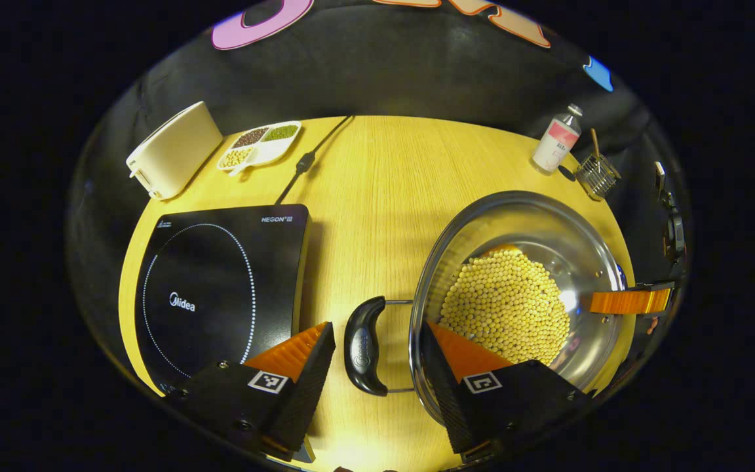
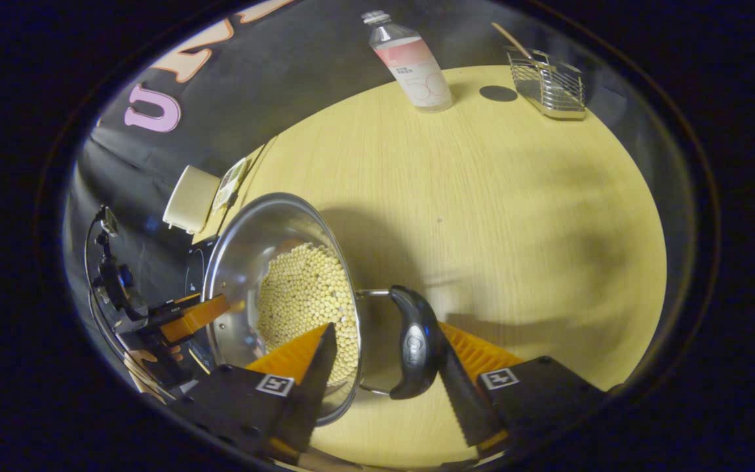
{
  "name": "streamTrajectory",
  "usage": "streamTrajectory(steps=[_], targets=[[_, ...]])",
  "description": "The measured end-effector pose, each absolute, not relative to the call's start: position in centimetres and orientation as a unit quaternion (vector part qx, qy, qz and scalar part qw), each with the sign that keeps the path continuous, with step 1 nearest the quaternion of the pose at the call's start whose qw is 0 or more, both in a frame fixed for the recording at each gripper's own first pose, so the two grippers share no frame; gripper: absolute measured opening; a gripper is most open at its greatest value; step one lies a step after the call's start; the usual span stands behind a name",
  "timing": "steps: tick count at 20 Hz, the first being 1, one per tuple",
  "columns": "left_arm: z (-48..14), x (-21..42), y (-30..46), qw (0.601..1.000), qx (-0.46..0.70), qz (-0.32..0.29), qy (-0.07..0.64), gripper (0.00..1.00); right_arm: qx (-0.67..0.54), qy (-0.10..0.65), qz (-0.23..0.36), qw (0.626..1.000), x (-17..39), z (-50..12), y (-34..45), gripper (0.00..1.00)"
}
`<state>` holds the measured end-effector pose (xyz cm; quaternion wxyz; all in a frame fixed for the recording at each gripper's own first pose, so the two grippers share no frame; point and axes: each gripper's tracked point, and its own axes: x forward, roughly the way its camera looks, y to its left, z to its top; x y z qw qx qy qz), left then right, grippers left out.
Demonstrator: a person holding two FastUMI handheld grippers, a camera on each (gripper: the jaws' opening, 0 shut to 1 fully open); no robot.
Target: First push the handle of the pot to place it horizontally, then grasp the pot with both hands and set it on the induction cooktop.
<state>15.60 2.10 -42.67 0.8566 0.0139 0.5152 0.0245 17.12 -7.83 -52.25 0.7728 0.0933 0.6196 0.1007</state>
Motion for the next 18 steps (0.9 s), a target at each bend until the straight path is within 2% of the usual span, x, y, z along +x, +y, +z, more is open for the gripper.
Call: streamTrajectory(steps=[1,2,3,4,6,7,8,9,10,11,13,14,17,18], targets=[[-43.2,15.6,1.8,0.854,0.007,0.023,0.519,0.82,0.094,0.624,0.103,0.769,16.9,-52.5,-7.6,0.72],[-43.6,15.7,1.5,0.852,-0.001,0.023,0.523,0.84,0.092,0.627,0.106,0.766,16.8,-52.6,-7.5,0.72],[-44.0,15.7,1.4,0.85,-0.009,0.022,0.527,0.84,0.084,0.628,0.104,0.766,16.9,-53.0,-7.6,0.83],[-44.2,15.6,1.3,0.847,-0.014,0.023,0.53,0.78,0.074,0.629,0.102,0.767,16.8,-53.5,-7.9,0.71],[-44.3,15.7,1.3,0.846,-0.02,0.023,0.532,0.74,0.08,0.635,0.109,0.761,16.6,-53.1,-7.9,0.54],[-44.5,15.8,1.3,0.847,-0.019,0.021,0.531,0.73,0.081,0.634,0.107,0.761,16.5,-53.1,-8.1,0.53],[-44.4,15.7,1.4,0.844,-0.023,0.022,0.535,0.72,0.085,0.635,0.108,0.76,16.6,-53.2,-8.0,0.61],[-44.4,15.6,1.3,0.843,-0.03,0.026,0.537,0.71,0.087,0.634,0.109,0.761,16.8,-53.3,-8.0,0.55],[-44.4,15.6,1.3,0.841,-0.038,0.027,0.539,0.7,0.093,0.633,0.107,0.761,16.9,-53.4,-7.9,0.59],[-44.3,15.4,1.2,0.839,-0.05,0.03,0.54,0.7,0.096,0.631,0.105,0.763,17.1,-53.3,-8.0,0.52],[-44.2,15.0,1.1,0.837,-0.077,0.04,0.54,0.65,0.097,0.62,0.096,0.772,17.7,-53.2,-8.1,0.52],[-44.3,14.8,1.0,0.835,-0.088,0.044,0.541,0.63,0.096,0.617,0.09,0.776,17.8,-53.1,-8.1,0.47],[-44.0,14.2,0.7,0.834,-0.1,0.049,0.541,0.63,0.083,0.614,0.085,0.78,17.8,-53.2,-8.5,0.46],[-43.9,14.2,0.6,0.836,-0.101,0.048,0.538,0.59,0.081,0.612,0.087,0.782,17.7,-52.9,-8.5,0.46]])
